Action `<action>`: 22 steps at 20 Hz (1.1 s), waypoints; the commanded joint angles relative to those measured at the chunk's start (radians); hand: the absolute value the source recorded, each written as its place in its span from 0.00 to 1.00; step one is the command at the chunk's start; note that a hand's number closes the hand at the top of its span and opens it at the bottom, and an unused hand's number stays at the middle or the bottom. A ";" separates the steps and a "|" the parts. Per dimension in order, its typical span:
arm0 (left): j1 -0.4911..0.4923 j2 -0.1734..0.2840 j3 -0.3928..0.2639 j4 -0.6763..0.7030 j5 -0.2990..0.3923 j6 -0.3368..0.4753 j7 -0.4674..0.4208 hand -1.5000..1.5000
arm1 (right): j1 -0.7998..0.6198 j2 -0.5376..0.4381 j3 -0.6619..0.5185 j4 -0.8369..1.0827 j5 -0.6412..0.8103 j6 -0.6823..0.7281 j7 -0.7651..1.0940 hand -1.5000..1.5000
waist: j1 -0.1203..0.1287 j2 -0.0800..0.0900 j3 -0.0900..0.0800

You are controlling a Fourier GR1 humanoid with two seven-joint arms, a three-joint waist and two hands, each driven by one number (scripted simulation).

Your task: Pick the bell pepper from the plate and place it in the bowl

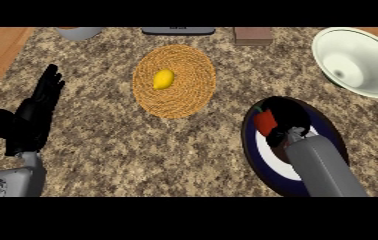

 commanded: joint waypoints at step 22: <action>0.019 -0.015 0.023 -0.029 -0.021 0.007 0.019 0.50 | -0.343 -0.160 -0.185 0.033 0.082 -0.283 -0.210 1.00 | -0.025 -0.004 0.008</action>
